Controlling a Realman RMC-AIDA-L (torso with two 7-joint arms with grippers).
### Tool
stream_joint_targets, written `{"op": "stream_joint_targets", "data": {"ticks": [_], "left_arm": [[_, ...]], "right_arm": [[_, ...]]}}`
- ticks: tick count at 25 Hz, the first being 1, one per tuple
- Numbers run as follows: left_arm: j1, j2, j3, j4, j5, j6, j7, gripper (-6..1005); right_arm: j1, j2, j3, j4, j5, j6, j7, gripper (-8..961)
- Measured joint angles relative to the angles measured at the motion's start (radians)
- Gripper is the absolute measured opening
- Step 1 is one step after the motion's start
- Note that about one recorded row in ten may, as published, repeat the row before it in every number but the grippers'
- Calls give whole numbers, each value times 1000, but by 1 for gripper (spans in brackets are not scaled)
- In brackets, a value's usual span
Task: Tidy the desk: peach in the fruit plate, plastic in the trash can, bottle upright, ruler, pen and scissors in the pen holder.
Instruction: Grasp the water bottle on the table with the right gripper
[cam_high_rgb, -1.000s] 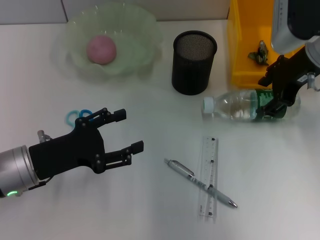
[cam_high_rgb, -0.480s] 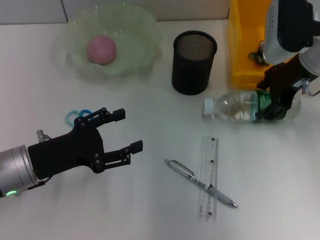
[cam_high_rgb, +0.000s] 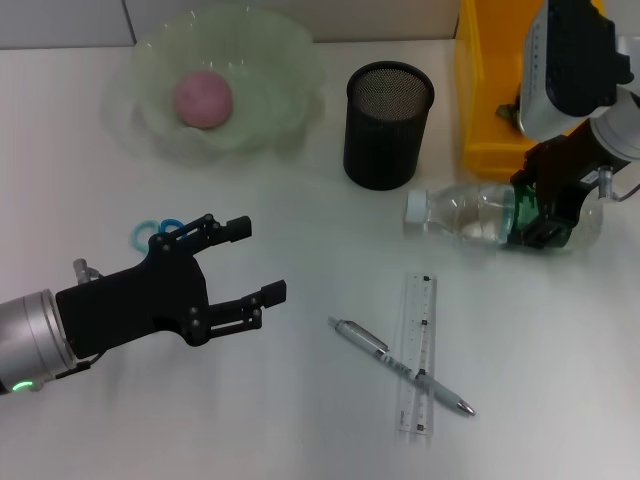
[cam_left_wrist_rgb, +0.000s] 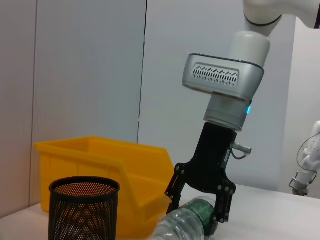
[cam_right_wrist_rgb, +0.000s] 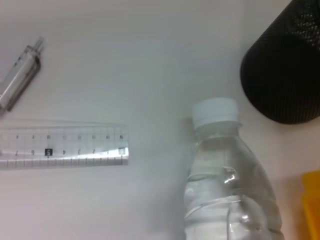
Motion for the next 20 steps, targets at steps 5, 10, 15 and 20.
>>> {"op": "stream_joint_targets", "data": {"ticks": [5,10,15,20], "left_arm": [[0,0,0,4,0,7,0,844],[-1,0,-1,5,0,10,0,844],[-1,0,-1,2,0,10,0,844],[0,1,3,0,0,5,0,844]], "right_arm": [[3,0,-5,19,0,7,0,760],[8,0,-7,55,0,29,-1,760],[8,0,-7,71,0,41,-2,761],[8,1,-7,80,0,41,-2,761]]}}
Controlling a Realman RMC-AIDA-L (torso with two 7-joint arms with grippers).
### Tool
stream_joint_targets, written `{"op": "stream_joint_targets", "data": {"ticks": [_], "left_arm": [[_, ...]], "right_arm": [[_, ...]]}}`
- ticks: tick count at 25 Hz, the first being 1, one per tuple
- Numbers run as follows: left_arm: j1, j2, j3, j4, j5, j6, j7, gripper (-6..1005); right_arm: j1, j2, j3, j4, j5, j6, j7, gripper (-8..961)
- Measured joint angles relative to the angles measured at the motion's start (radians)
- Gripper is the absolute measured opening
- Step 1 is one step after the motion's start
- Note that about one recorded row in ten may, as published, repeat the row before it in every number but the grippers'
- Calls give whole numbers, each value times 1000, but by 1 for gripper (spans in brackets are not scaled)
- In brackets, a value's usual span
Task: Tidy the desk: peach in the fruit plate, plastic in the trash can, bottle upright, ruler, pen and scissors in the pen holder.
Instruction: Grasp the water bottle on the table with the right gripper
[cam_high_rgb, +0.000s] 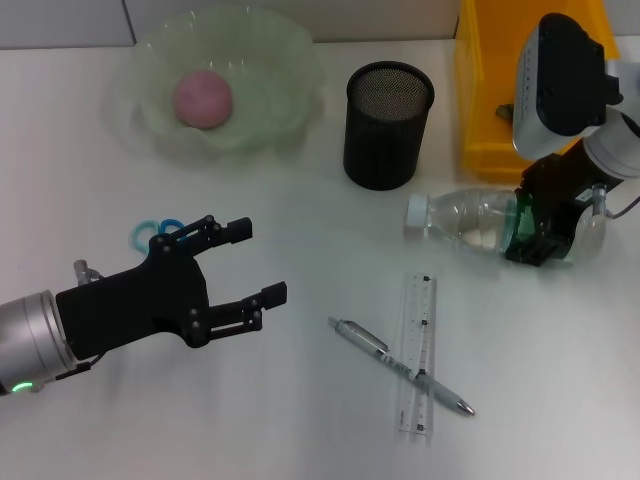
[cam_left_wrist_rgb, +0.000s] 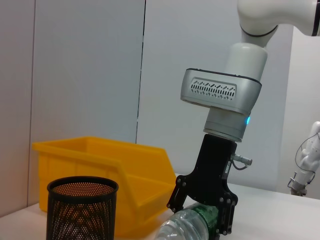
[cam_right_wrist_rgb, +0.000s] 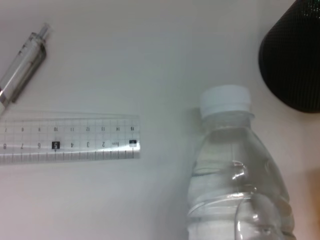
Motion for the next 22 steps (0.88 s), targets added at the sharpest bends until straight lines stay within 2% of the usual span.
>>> {"op": "stream_joint_targets", "data": {"ticks": [22], "left_arm": [[4,1,0,-1,0,4,0,844]], "right_arm": [[-5,4,0,6,0,8,-1,761]]}}
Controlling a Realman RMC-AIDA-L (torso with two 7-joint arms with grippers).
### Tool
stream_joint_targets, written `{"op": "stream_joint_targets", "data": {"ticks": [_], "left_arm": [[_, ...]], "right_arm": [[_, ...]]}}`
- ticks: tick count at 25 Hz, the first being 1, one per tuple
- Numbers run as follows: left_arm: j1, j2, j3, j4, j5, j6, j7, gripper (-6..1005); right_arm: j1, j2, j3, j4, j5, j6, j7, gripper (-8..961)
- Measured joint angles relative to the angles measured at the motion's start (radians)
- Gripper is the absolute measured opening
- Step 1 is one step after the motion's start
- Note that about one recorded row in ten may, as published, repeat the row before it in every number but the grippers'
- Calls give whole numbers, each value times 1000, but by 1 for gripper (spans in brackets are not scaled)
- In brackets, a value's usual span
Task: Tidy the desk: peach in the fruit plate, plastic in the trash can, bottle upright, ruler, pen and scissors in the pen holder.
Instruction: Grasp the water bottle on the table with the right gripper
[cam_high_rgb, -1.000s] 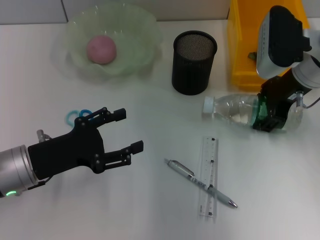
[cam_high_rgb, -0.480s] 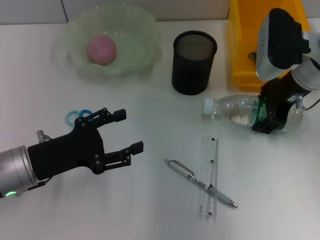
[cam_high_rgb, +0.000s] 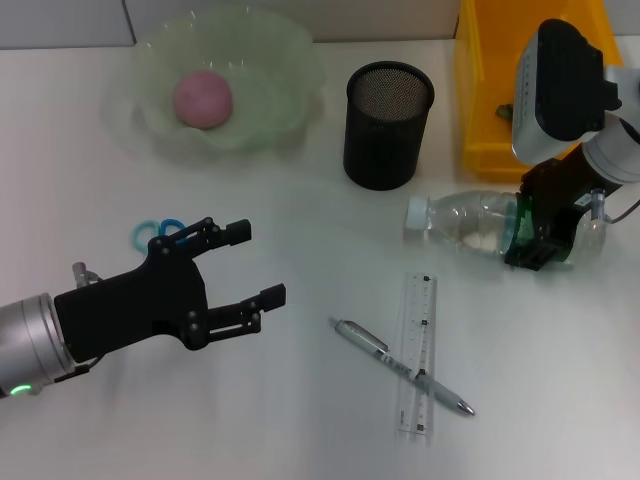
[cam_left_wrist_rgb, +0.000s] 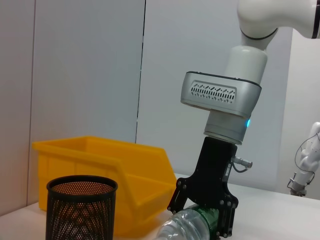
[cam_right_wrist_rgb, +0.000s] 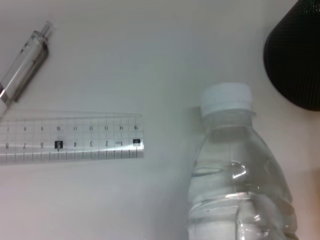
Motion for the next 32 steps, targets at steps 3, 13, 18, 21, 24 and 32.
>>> {"op": "stream_joint_targets", "data": {"ticks": [3,13,18,21,24,32], "left_arm": [[1,0,0,0,0,0,0,844],[1,0,0,0,0,2,0,844],[1,0,0,0,0,2,0,844],[1,-2,0,0,0,-2,0,844],[1,-2,0,0,0,-2,0,844],[1,-2,-2,0,0,1,0,846]], "right_arm": [[-1,0,0,0,0,1,0,761],[-3,0,0,0,-9,8,0,761],[-3,0,0,2,-10,10,0,761],[-3,0,0,2,-11,11,0,761],[-3,0,0,3,-12,12,0,760],[-3,0,0,3,-12,13,-6,760]]}}
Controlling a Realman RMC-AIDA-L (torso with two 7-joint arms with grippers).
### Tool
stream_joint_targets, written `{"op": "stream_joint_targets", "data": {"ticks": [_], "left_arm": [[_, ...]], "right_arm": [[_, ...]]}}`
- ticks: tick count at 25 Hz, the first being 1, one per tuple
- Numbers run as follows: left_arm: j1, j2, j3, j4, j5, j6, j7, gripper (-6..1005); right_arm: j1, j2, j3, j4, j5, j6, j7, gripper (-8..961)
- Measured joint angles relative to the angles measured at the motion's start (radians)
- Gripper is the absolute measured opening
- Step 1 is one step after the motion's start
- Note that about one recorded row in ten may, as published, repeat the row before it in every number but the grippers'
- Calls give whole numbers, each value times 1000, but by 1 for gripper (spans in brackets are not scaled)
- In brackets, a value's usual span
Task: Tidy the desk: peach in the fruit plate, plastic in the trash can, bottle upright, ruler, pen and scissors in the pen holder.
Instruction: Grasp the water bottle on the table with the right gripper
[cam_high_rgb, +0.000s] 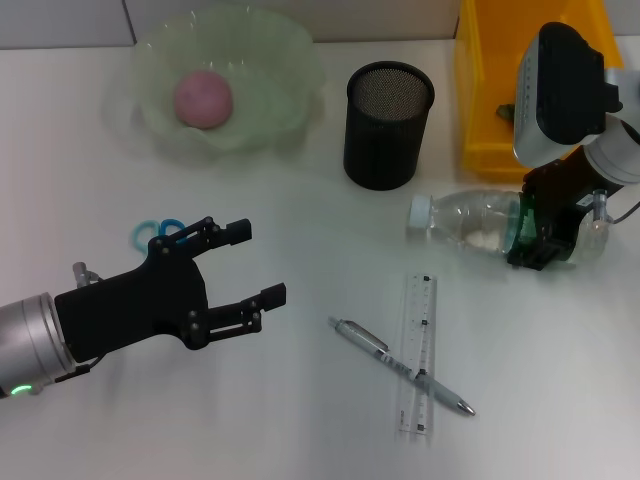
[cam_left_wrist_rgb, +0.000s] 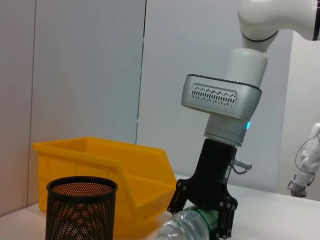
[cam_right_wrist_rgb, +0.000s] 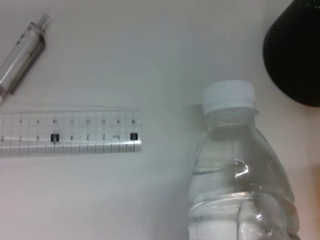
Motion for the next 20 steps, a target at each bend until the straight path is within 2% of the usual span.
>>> {"op": "stream_joint_targets", "data": {"ticks": [20], "left_arm": [[0,0,1,0,0,0,0,838]], "right_arm": [[-2,3,-2,-1,-12,13,-1,760]]}}
